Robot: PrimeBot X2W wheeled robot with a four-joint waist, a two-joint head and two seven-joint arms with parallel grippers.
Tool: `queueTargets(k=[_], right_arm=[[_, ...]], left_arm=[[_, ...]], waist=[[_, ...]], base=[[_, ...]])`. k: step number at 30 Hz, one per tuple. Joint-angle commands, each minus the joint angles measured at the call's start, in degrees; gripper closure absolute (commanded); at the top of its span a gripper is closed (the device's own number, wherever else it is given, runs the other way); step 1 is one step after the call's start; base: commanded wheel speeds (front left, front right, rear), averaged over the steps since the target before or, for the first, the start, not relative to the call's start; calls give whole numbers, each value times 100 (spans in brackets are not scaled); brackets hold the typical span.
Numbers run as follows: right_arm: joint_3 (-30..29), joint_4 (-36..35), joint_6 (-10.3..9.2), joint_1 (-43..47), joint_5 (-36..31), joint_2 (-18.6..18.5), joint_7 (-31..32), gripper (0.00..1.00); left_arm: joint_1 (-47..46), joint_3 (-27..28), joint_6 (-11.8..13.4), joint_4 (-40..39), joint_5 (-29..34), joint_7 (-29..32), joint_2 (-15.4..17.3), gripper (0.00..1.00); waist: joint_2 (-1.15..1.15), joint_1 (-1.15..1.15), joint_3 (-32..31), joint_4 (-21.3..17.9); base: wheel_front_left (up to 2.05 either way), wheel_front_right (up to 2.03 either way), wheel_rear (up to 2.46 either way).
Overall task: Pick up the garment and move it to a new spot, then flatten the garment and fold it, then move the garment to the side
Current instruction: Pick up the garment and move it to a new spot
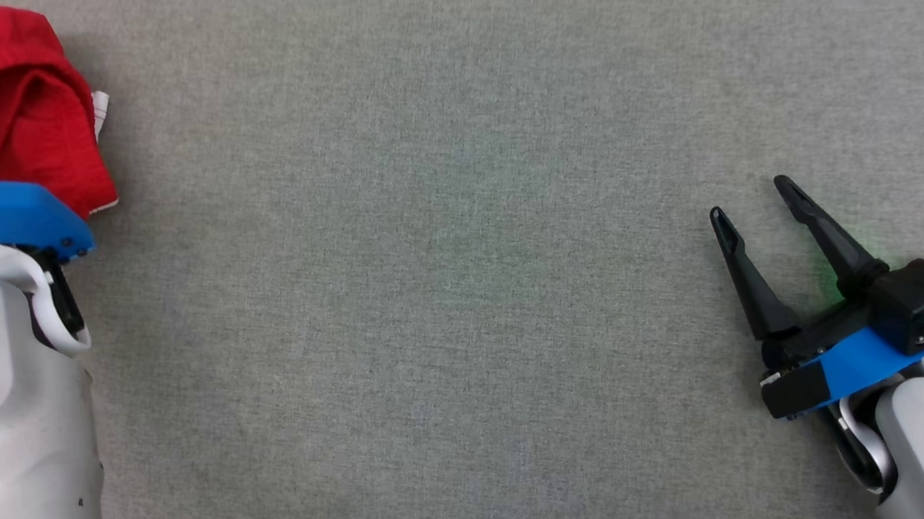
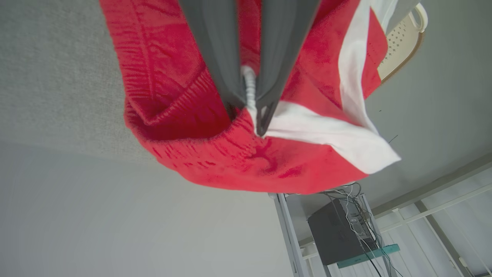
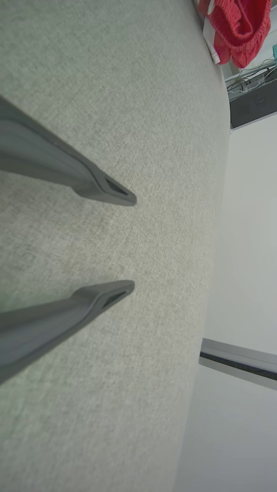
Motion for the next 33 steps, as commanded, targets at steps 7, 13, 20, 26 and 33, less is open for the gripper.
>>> queueTargets(k=[7, 13, 20, 26, 33], right_arm=[[-61, 287, -7, 135, -5, 375, 26, 0], [-108, 434, -7, 179, -10, 709, 24, 0], [-134, 564, -6, 192, 14, 1023, 25, 0], [-100, 667, -6, 230, 46, 1164, 24, 0], [25, 746, -6, 223, 71, 1262, 24, 0]], left_arm=[[-226, -349, -443, -759, 259, -16, -149, 100], [-198, -801, -613, -1250, 468, -16, -536, 100], [13, -1345, -761, -1478, 379, -16, -839, 100], [244, -2336, -836, -1614, -278, -17, -907, 100], [750, -3907, -456, -1972, -1421, -16, -896, 100]], waist=[[0, -1, -647, -318], [0, -1, -1074, -784], [0, -1, -1324, -1641], [0, -1, -1410, -2386], [0, -1, -1497, -3017]], base=[[0, 0, 0], [0, 0, 0], [0, 0, 0], [0, 0, 0], [0, 0, 0]])
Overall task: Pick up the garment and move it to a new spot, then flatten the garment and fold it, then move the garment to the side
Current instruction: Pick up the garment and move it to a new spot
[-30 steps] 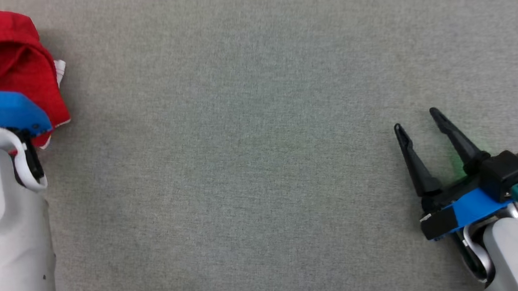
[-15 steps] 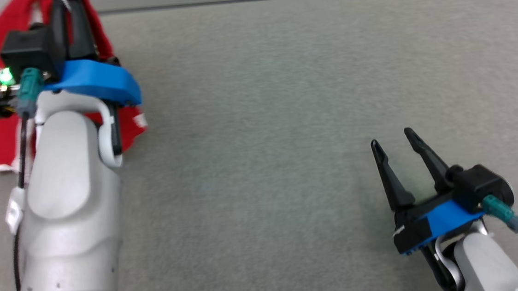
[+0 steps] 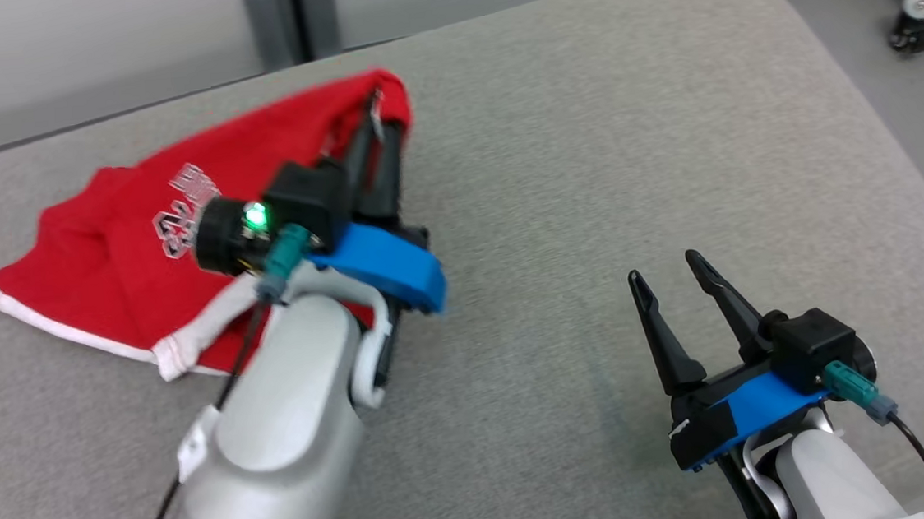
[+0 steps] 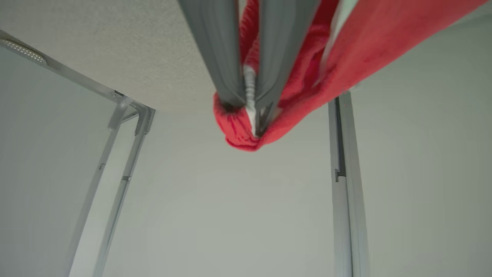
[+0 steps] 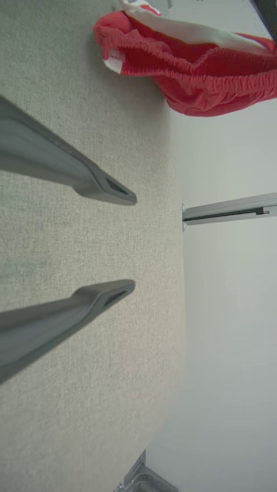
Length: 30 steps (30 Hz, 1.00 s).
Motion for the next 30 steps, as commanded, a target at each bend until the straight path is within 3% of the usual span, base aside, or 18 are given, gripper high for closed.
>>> queueTargets(k=[1, 6, 7, 8, 9, 10, 14, 20, 30], right_arm=[[37, -2, 1, 53, 47, 25, -3, 0], [30, 12, 1, 102, 58, 61, -3, 0], [15, 17, 1, 115, 56, 65, -3, 0], [-10, 21, 1, 123, 51, 65, -3, 0], [-25, 23, 1, 124, 39, 68, -3, 0], [-43, 23, 1, 130, 25, 68, -3, 0], [-120, 9, 1, 218, -9, 60, -3, 0], [-232, 30, 1, 342, -52, 17, -4, 0], [-431, 89, 1, 735, -188, 3, -4, 0]], left_arm=[[144, -287, 126, -111, -192, -18, 9, 100], [432, -974, 388, -213, -564, -17, 8, 100], [482, -1060, 425, -201, -598, -17, 7, 91], [532, -1120, 456, -187, -630, -17, 14, 71], [583, -1151, 506, -144, -645, -17, 17, 28], [638, -1147, 539, -141, -655, -18, 13, 0], [938, -1059, 600, -6, -567, -18, 9, 0], [1558, -507, 664, -7, -404, -17, 3, 0], [2979, 810, 546, -498, 368, -17, 14, 0]], waist=[[0, 0, -173, -265], [0, 0, -197, -376], [0, 0, -204, -369], [0, 0, -216, -349], [0, 0, -230, -329], [0, 0, -247, -301], [0, 0, -356, -100], [0, 0, -633, 226], [0, 0, -1280, 847]], base=[[0, 0, 0], [0, 0, 0], [0, 0, 0], [0, 0, 0], [0, 0, 0], [0, 0, 0], [0, 0, 0], [0, 0, 0], [0, 0, 0]])
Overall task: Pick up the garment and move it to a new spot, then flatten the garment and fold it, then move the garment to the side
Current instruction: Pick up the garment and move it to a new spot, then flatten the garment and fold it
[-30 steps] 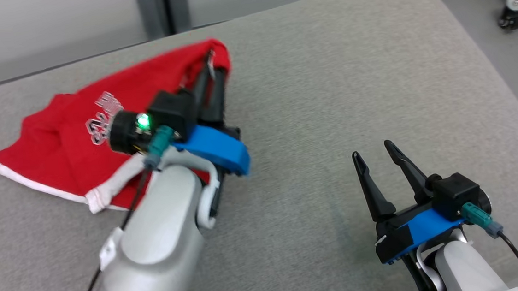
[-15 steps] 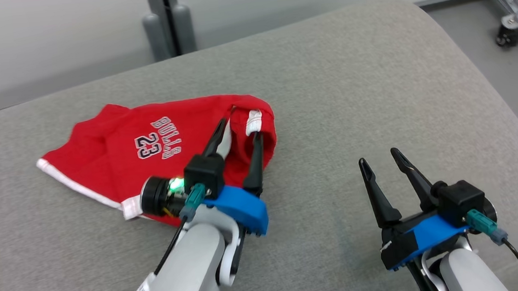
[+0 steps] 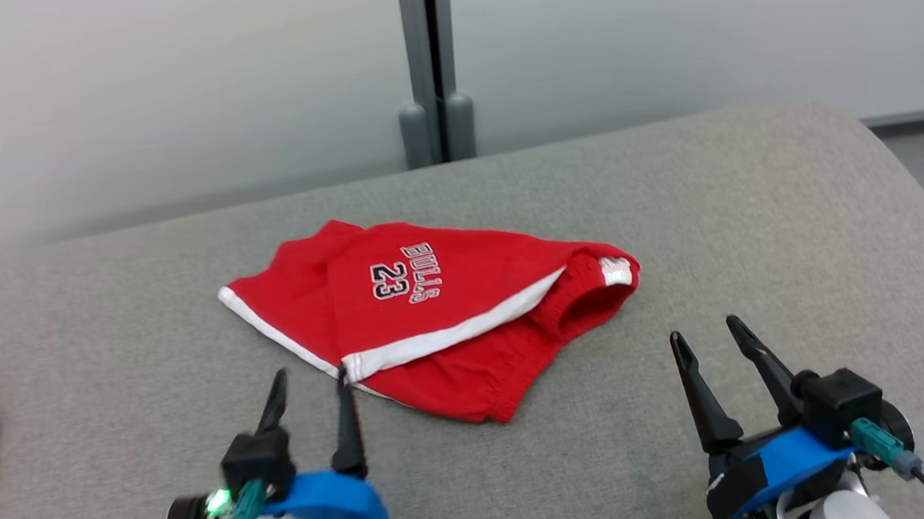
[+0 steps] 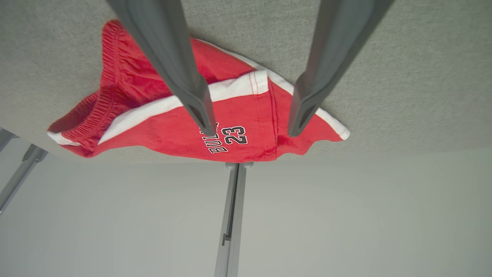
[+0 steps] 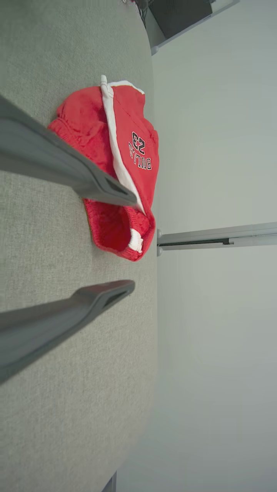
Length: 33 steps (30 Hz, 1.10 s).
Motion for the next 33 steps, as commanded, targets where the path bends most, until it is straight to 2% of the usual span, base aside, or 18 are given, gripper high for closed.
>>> queueTargets(k=[1, 8, 11, 13, 21, 28, 33], right_arm=[[-39, 38, 1, 134, -38, -13, -2, 0], [-82, 55, 1, 379, -121, 27, -2, 0], [-108, 55, 1, 452, -141, 40, -2, 0], [-117, 48, 1, 469, -157, 49, -2, 0], [-24, 2, 1, 330, -122, 34, -2, 0], [77, -103, 1, 7, 7, -133, -3, 0], [121, -168, 1, -206, 97, -179, -2, 0]], left_arm=[[174, 152, -1, -81, 61, -17, 2, 0], [1022, 1036, -67, -592, 271, -18, -10, 0], [1265, 1130, -100, -700, 243, -17, -13, 0], [1324, 1125, -104, -738, 214, -17, -9, 0], [942, 715, -410, -505, -50, -18, -11, 0], [152, 412, -428, -32, -250, -17, -9, 0], [-353, 441, -320, 359, -286, -17, -8, 0]], waist=[[0, 1, -75, 47], [0, 1, -316, 270], [0, 1, -357, 325], [0, 1, -364, 344], [0, 1, -80, 207], [0, 1, 629, -123], [0, 1, 1053, -351]], base=[[0, 0, 0], [0, 0, 0], [0, 0, 0], [0, 0, 0], [0, 0, 0], [0, 0, 0], [0, 0, 0]])
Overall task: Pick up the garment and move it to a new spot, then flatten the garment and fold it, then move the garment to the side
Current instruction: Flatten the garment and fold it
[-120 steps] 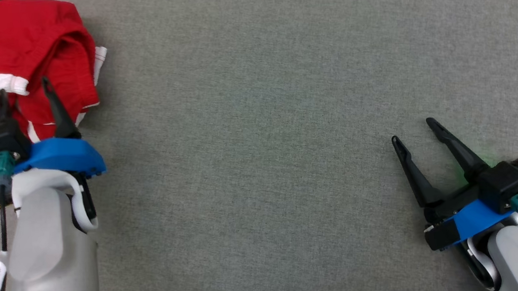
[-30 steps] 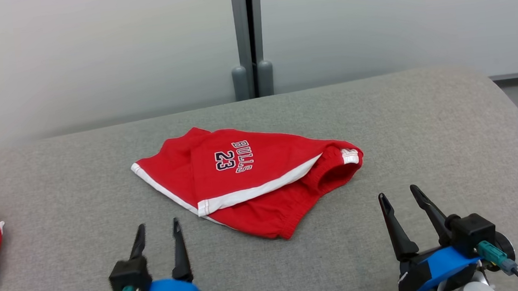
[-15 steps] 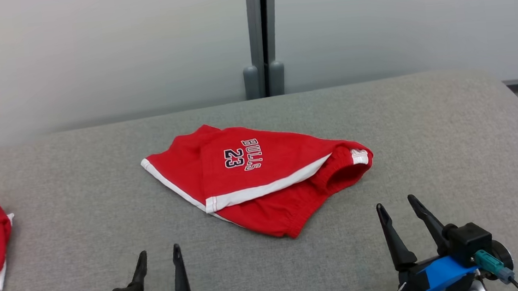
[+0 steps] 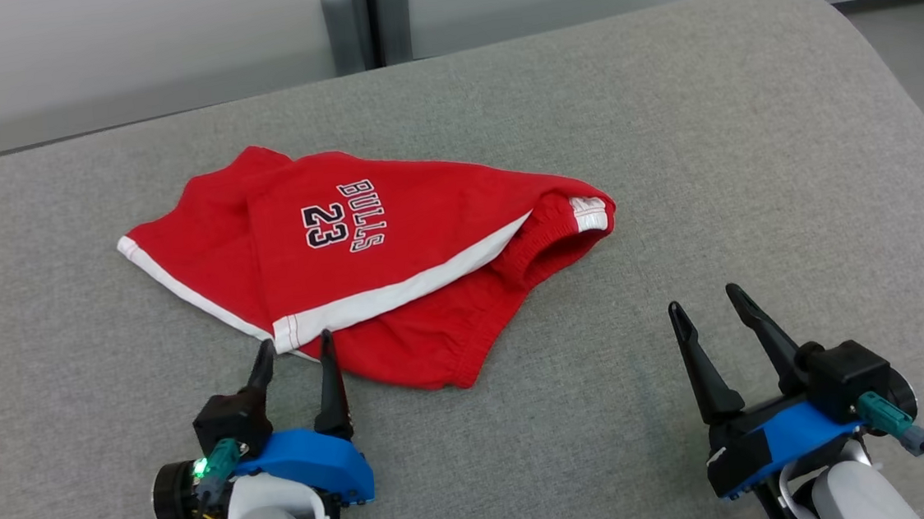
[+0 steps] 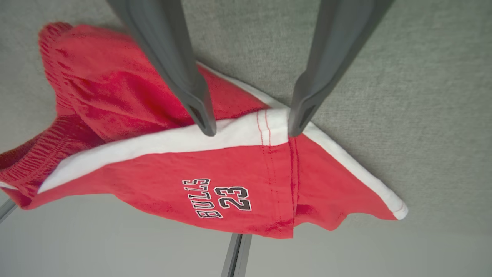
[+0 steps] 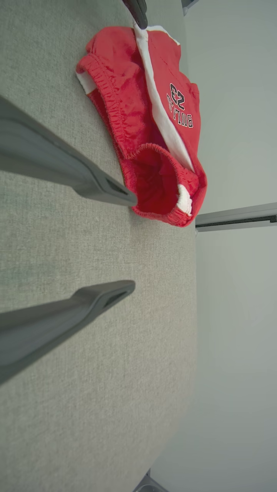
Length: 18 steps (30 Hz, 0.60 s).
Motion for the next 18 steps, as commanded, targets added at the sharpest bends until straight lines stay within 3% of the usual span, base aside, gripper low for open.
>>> queueTargets(k=[1, 9, 11, 12, 13, 18], right_arm=[[20, -37, 1, -102, 38, -11, -3, 0], [-33, -59, 1, -223, 114, -56, -2, 0], [-41, -39, 1, -235, 117, -56, -3, 0], [-28, -30, 1, -238, 113, -54, -2, 0], [-24, -24, 1, -242, 102, -49, -3, 0], [18, 28, 1, -174, 68, -56, -2, 0]], left_arm=[[-159, 94, 44, 74, -36, -18, 5, 0], [-453, 195, 57, 266, 14, -17, 2, 0], [-464, 163, 47, 253, -4, -17, 3, 35], [-457, 136, 42, 239, -18, -17, 2, 74], [-441, 107, 44, 211, -35, -17, 0, 100], [-206, -53, -58, 228, -267, -17, 2, 100]], waist=[[-2, -2, 97, -34], [-2, -2, 348, -127], [-2, -2, 348, -100], [-2, -2, 342, -85], [-2, -2, 332, -65], [-2, -2, 161, 52]], base=[[0, 0, 0], [0, 0, 0], [0, 0, 0], [0, 0, 0], [0, 0, 0], [0, 0, 0]])
